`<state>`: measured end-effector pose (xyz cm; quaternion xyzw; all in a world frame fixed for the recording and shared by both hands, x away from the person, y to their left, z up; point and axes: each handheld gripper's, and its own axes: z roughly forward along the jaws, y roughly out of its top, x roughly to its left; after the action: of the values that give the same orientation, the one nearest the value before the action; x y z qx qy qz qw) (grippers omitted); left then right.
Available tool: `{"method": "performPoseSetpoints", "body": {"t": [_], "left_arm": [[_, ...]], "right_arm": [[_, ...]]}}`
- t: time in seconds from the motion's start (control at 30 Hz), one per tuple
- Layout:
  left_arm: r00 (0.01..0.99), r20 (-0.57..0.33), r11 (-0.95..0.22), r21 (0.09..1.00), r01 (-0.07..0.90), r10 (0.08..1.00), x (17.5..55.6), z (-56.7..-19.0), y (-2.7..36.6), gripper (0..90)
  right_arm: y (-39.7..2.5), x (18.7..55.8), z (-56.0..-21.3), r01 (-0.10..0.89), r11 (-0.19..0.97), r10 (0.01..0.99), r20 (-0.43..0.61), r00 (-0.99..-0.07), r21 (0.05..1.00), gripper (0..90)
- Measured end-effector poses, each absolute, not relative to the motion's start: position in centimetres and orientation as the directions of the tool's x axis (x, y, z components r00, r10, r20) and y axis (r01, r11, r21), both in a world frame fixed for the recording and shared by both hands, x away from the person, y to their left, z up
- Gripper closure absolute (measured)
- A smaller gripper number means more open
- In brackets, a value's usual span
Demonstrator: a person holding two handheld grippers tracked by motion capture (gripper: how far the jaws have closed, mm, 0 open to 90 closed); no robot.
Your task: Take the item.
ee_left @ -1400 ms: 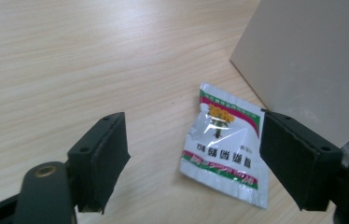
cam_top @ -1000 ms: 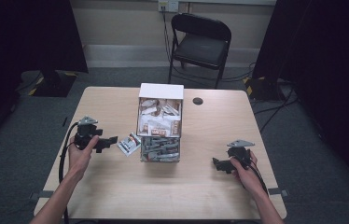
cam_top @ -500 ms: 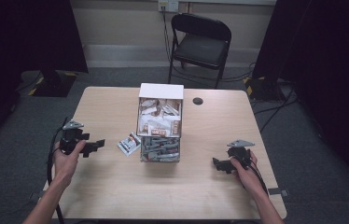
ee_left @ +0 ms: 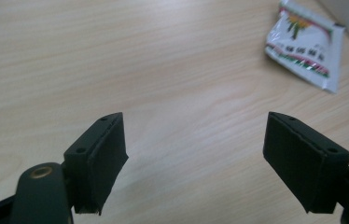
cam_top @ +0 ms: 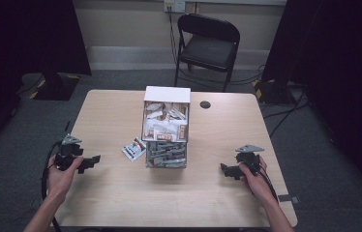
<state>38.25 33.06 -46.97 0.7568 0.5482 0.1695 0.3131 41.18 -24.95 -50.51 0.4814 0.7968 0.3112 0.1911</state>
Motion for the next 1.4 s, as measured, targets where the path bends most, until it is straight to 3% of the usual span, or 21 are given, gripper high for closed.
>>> {"method": "performPoseSetpoints", "body": {"t": [0.5,0.7,1.17,1.4], "left_arm": [[0.289,-0.094,-0.169,0.625,0.762,0.953,37.0,-49.2,33.9,22.1],[0.299,-0.048,-0.206,0.620,0.757,0.953,36.1,-49.6,33.7,21.9],[0.291,-0.030,-0.182,0.715,0.675,0.956,34.7,-51.1,34.1,13.5],[0.283,-0.032,-0.176,0.714,0.678,0.959,34.7,-51.1,34.1,11.6]], "right_arm": [[-24.9,41.2,-50.5,0.650,0.340,0.888,-0.003,-0.461,0.679,0.0],[-24.9,41.2,-50.5,0.650,0.340,0.887,-0.003,-0.461,0.679,0.0],[-24.9,41.1,-50.5,0.651,0.339,0.889,-0.004,-0.459,0.679,0.0],[-24.9,41.1,-50.5,0.652,0.338,0.889,-0.003,-0.458,0.679,0.0]]}}
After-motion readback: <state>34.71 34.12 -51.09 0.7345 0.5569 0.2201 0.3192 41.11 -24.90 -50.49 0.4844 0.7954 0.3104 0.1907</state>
